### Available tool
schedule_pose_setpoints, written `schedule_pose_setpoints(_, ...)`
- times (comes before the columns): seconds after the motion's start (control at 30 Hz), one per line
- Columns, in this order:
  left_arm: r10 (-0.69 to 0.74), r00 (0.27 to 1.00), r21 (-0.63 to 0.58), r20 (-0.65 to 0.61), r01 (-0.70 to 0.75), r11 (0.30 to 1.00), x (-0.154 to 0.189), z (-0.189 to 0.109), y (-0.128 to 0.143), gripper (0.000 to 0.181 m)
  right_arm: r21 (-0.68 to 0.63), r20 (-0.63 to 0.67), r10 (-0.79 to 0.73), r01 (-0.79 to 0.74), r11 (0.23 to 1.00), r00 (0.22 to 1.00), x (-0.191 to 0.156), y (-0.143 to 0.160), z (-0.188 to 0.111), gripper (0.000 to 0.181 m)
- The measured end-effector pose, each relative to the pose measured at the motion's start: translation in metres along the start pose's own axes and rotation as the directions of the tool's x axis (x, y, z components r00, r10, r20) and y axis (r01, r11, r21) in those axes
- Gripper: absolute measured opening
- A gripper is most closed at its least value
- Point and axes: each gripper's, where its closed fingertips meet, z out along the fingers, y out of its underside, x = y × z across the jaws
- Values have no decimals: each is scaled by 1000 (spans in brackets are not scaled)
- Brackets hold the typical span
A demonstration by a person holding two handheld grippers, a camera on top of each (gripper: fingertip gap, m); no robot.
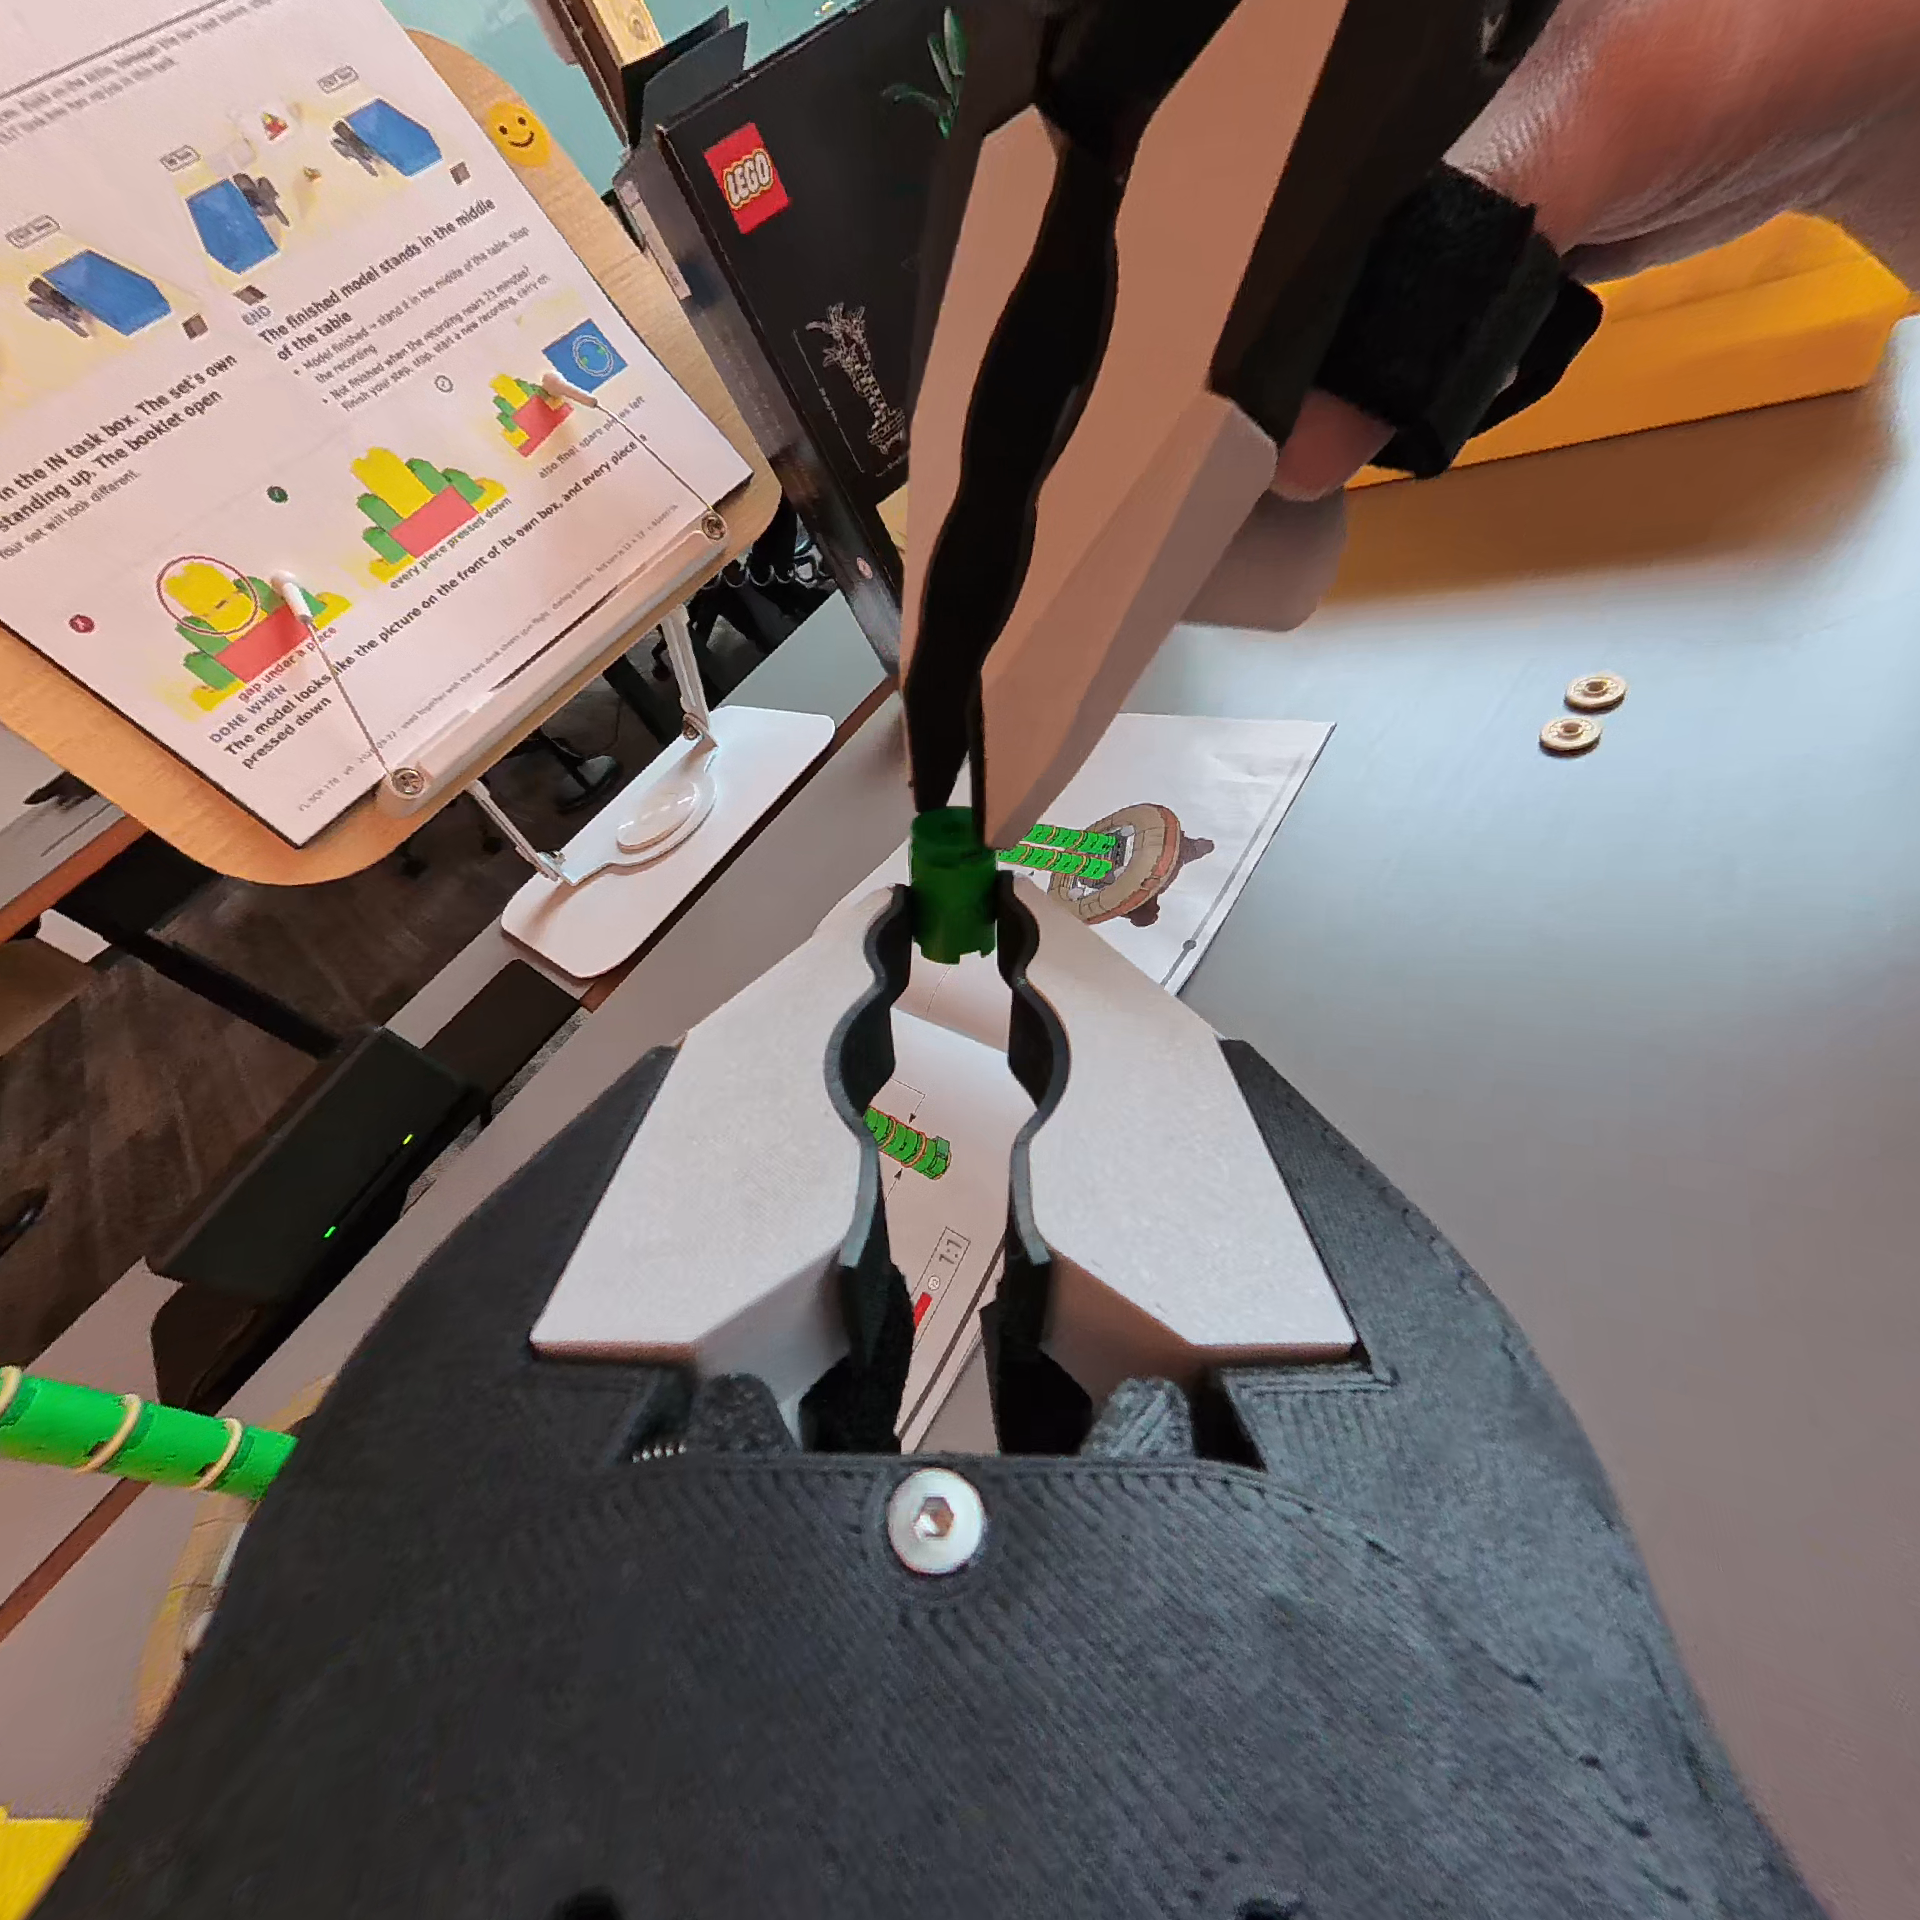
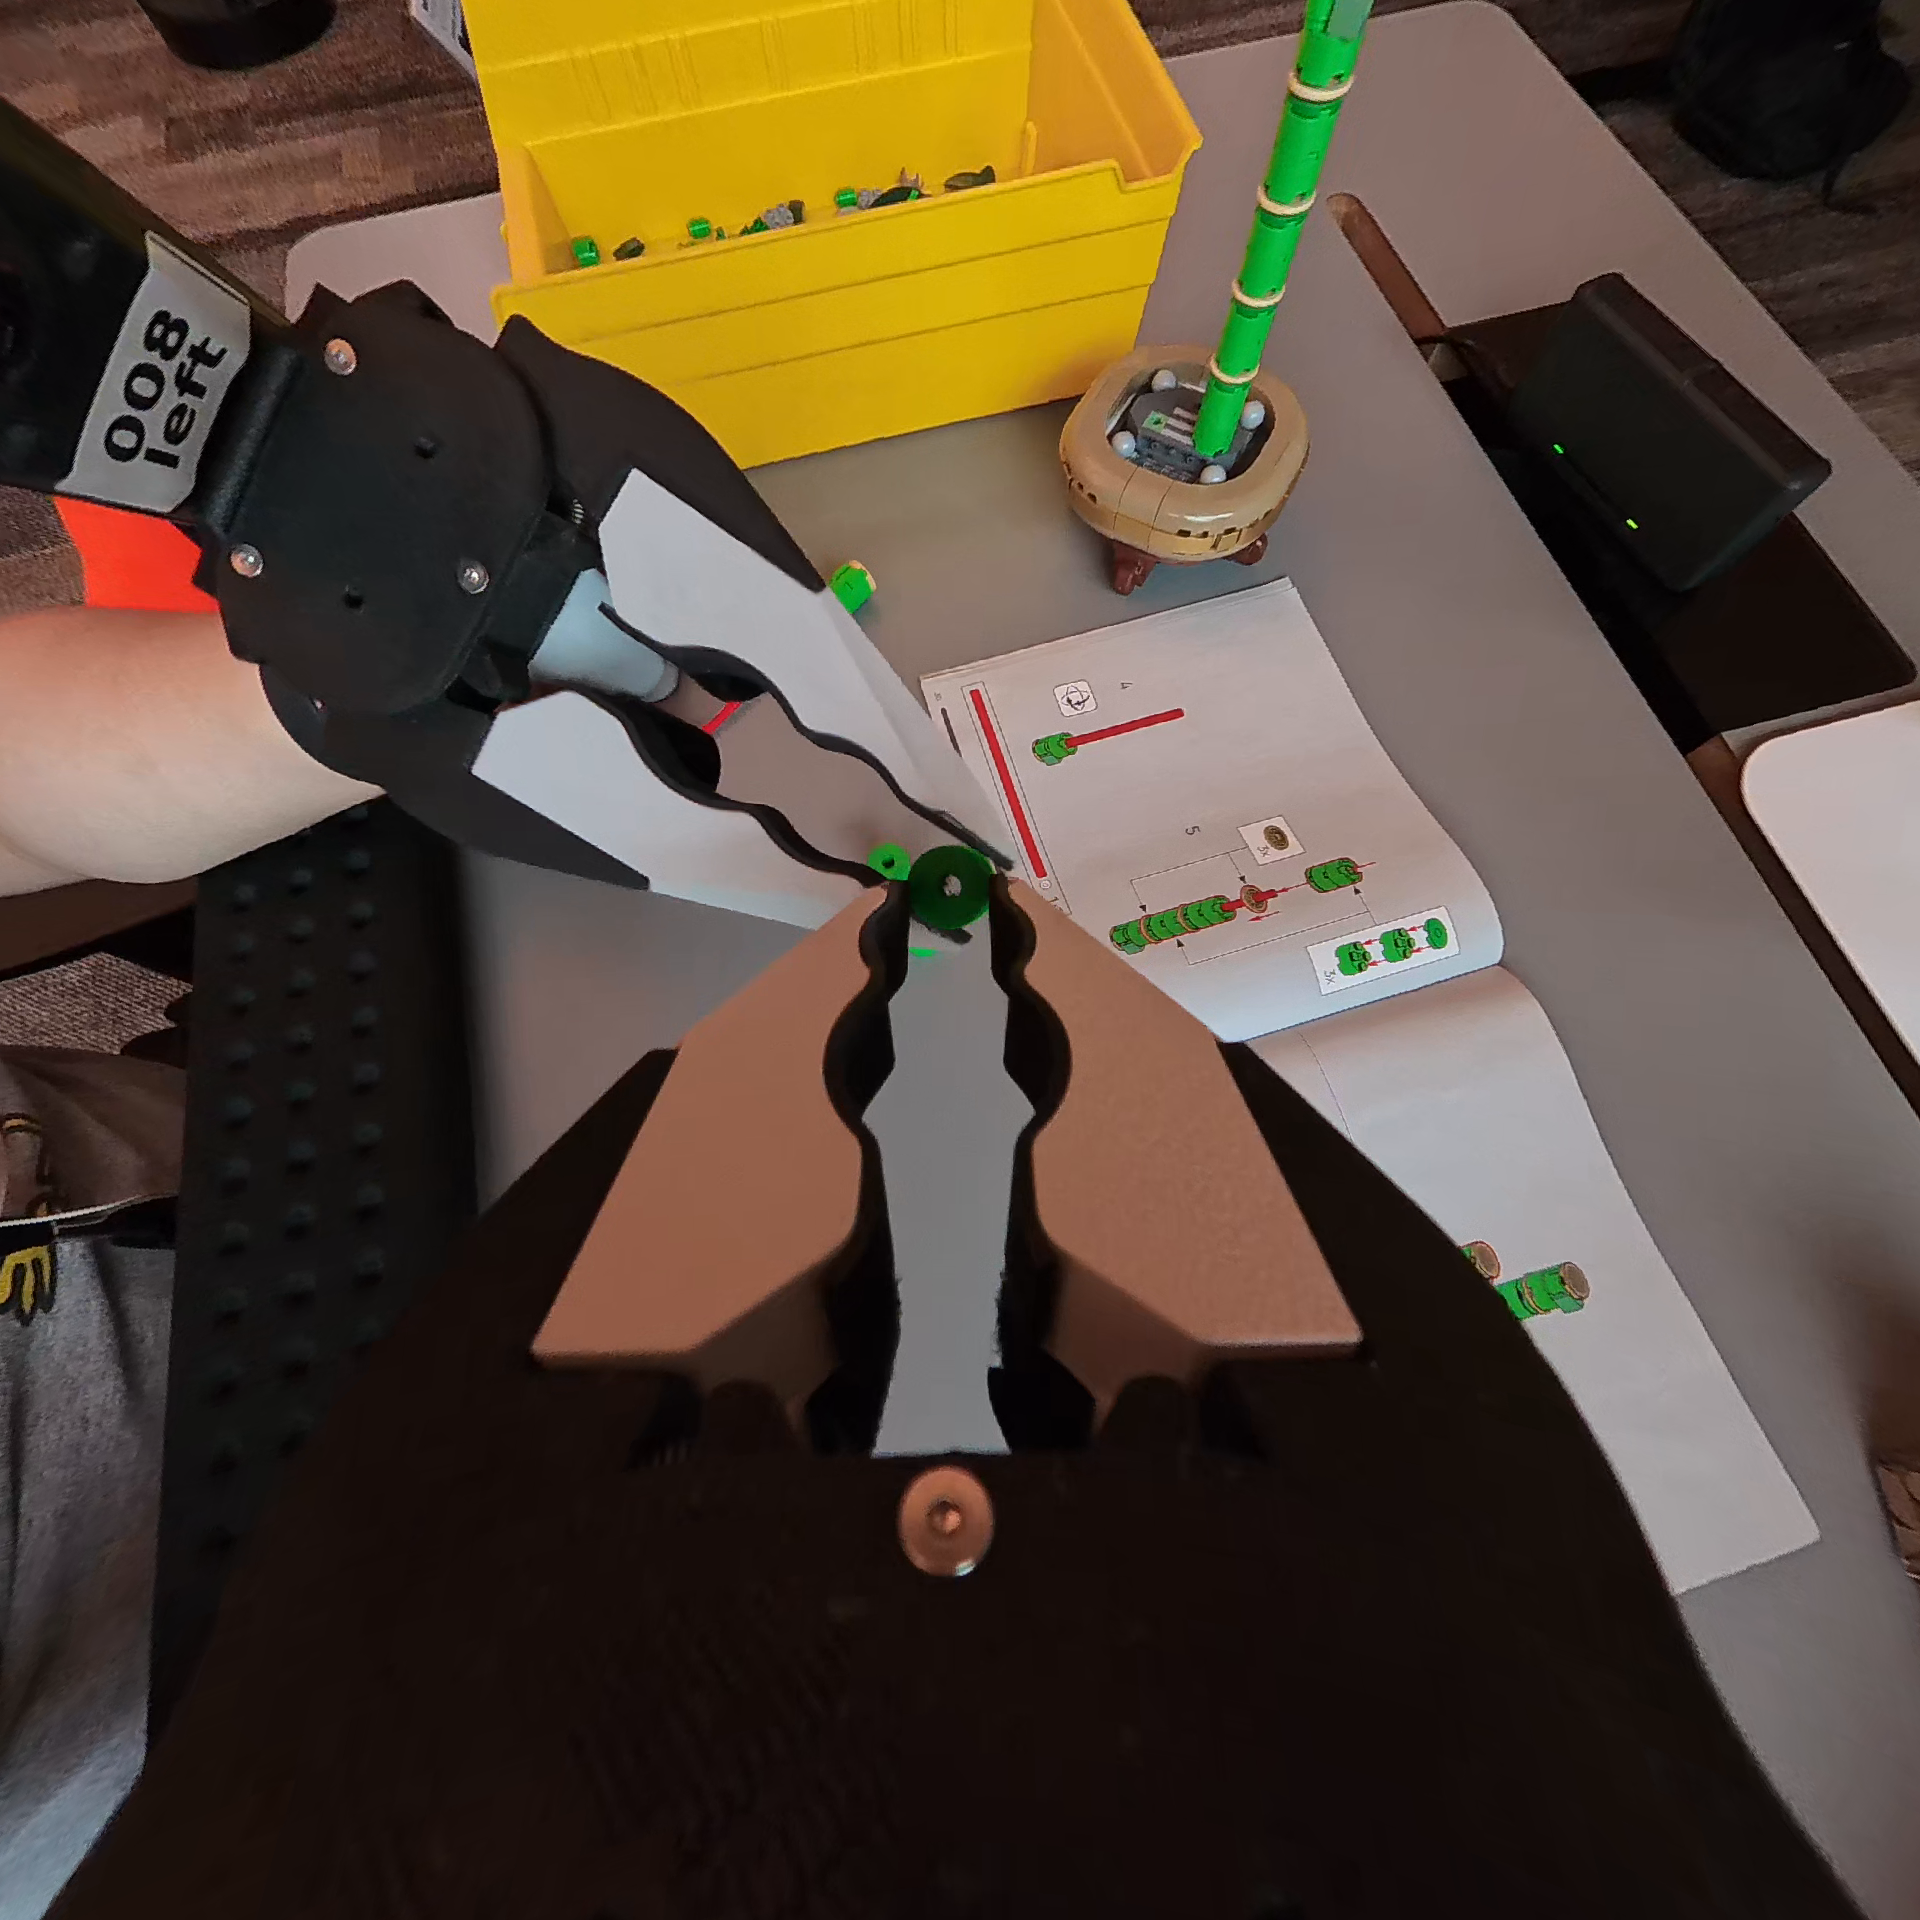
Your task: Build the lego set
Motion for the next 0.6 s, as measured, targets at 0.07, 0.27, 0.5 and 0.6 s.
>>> schedule_pose_setpoints(0.07,-13,1000,10,-7,13,1000,0,-1,-1,14,6,5,14,-14,1000,1000,0,-1,-1,14)
schedule_pose_setpoints(0.27,-117,992,68,-53,120,990,3,-1,-9,14,6,44,95,-96,995,994,-1,-3,-6,15)
schedule_pose_setpoints(0.5,-212,975,120,-73,220,968,-4,-5,-15,14,-155,65,123,-112,982,990,-3,-10,-4,16)
schedule_pose_setpoints(0.6,-237,969,146,-76,246,958,-9,-11,-20,14,-197,49,77,-66,978,996,-6,-18,-5,16)
